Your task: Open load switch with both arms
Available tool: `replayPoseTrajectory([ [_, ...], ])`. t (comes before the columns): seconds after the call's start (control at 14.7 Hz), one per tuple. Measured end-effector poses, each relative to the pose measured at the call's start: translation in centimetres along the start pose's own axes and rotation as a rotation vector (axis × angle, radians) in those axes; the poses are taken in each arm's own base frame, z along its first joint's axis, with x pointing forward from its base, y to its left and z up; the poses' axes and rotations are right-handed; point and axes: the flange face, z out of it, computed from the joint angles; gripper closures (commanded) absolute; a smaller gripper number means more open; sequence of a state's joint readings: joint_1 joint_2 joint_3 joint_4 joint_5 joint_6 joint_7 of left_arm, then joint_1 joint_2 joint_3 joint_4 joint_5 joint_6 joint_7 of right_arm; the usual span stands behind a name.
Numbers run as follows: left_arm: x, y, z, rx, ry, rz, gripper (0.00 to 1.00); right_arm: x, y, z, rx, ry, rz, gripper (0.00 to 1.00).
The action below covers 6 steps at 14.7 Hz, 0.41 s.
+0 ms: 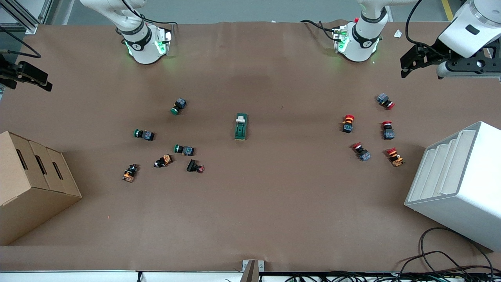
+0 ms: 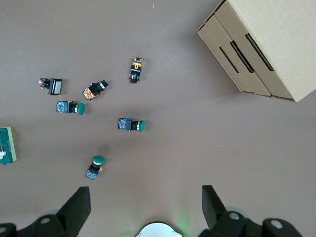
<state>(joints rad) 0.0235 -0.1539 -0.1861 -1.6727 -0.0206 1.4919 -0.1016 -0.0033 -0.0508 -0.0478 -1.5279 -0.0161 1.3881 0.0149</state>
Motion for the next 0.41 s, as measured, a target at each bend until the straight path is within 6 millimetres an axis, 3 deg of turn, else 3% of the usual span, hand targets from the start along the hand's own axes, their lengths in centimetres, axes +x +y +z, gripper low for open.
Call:
replayPoseTrajectory([
  [0.41, 2.9, -0.4, 0.6, -0.016, -0.004, -0.003, 0.00, -0.4, 0.0, -0.5, 0.001, 0.007, 0.000, 0.00],
])
